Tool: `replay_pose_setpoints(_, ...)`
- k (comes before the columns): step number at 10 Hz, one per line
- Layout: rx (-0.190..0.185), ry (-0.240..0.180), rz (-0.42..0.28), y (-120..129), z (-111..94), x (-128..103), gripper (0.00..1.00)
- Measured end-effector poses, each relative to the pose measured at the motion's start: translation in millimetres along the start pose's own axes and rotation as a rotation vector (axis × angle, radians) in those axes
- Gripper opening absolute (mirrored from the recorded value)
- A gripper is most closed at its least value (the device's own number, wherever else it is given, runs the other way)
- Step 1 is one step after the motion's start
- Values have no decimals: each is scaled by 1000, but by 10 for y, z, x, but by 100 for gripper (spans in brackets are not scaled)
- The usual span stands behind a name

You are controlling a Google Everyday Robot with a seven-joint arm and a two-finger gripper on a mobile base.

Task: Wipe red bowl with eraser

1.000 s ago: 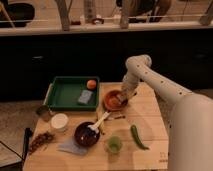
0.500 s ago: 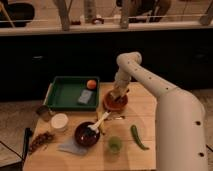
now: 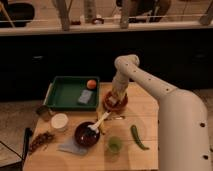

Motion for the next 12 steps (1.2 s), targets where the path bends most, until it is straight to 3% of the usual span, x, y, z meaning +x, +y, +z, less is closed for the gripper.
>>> replay_pose_setpoints(3, -18, 2, -4, 189, -41, 54, 0)
replay_pose_setpoints(5, -6, 46, 77, 323, -142, 388, 0)
replay_pose_setpoints(7, 23, 63, 105, 197, -164, 559, 0)
replay_pose_setpoints(9, 41, 72, 103, 44, -145, 572, 0)
replay_pose_setpoints(12, 29, 54, 21, -367, -1, 255, 0)
